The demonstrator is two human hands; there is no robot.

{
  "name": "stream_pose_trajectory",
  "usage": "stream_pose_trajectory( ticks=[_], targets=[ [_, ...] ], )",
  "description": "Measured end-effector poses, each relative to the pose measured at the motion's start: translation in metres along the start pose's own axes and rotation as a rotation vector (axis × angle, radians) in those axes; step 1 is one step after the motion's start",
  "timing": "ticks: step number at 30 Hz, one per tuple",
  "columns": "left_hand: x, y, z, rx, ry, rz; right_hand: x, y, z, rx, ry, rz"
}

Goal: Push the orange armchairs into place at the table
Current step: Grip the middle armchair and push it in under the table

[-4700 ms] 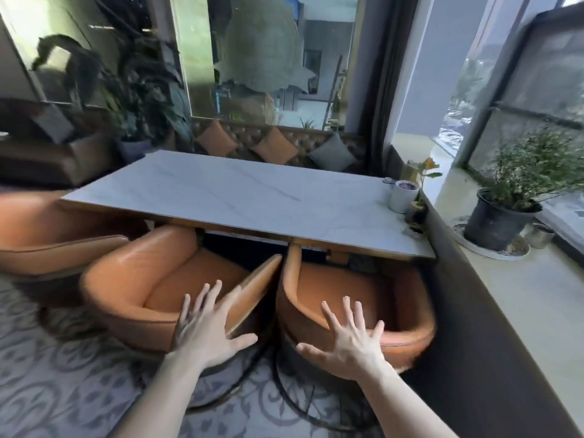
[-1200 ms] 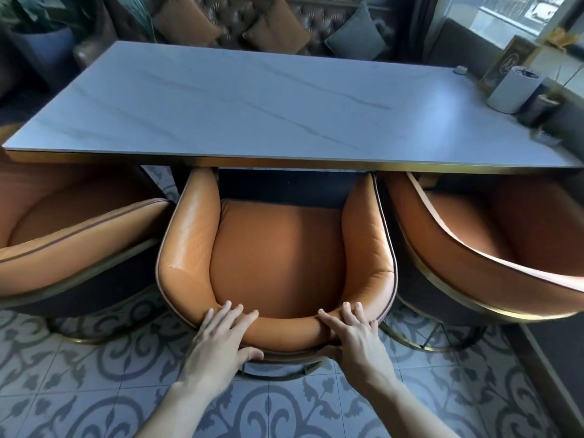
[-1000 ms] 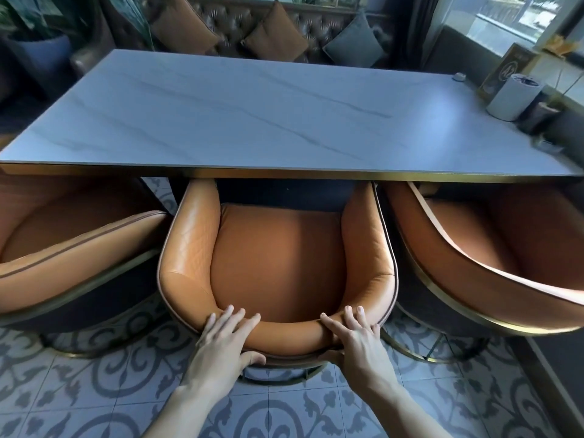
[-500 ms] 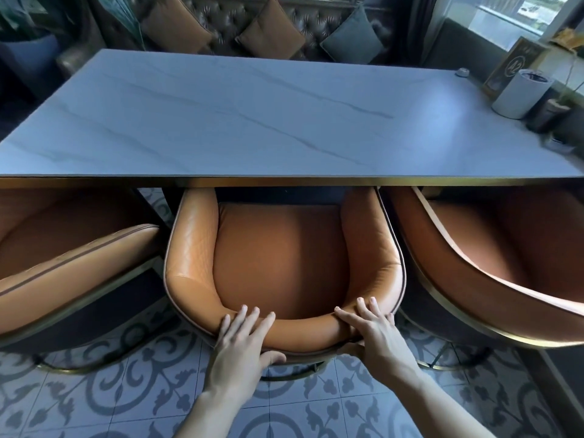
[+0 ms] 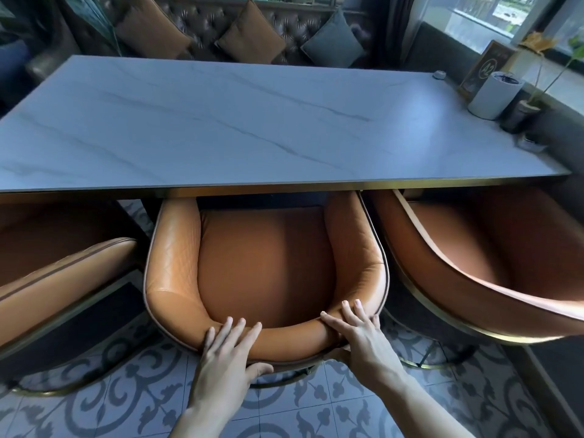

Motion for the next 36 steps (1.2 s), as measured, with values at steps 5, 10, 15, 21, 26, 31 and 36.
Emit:
stream_pose_trajectory(
  ticks=[5,10,15,21,26,31,36],
  targets=[
    [-0.003,0.0,-0.005,0.037,0.005,-0.026,0.0,0.002,0.0,0.011,-0.024,0.008],
    [-0.007,0.001,-0.009,0.083,-0.019,-0.062,-0.002,0.006,0.003,0.024,-0.027,0.003],
    [-0.02,-0.001,-0.015,0.164,0.009,-0.137,0.002,0.002,-0.005,0.045,-0.095,-0.016],
    [-0.049,-0.013,-0.046,0.252,0.009,-0.233,0.015,-0.021,-0.028,0.144,-0.156,-0.01],
    [-0.061,-0.03,-0.098,0.332,0.03,-0.28,0.024,-0.047,-0.06,0.224,-0.138,0.03],
    [-0.069,-0.047,-0.156,0.281,0.023,-0.321,0.048,-0.069,-0.091,0.257,-0.159,0.069],
    [-0.046,-0.081,-0.211,0.226,0.002,-0.329,0.095,-0.082,-0.123,0.273,-0.195,0.104]
  ],
)
Point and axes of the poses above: each hand's wrist, its own y-axis towards the middle knuckle, its own z-axis out of the palm, x = y × z, the point moved 2 cm from there along y, towards the middle knuckle, and after that the axes turned 13 degrees about z, right-handed, at the moved point
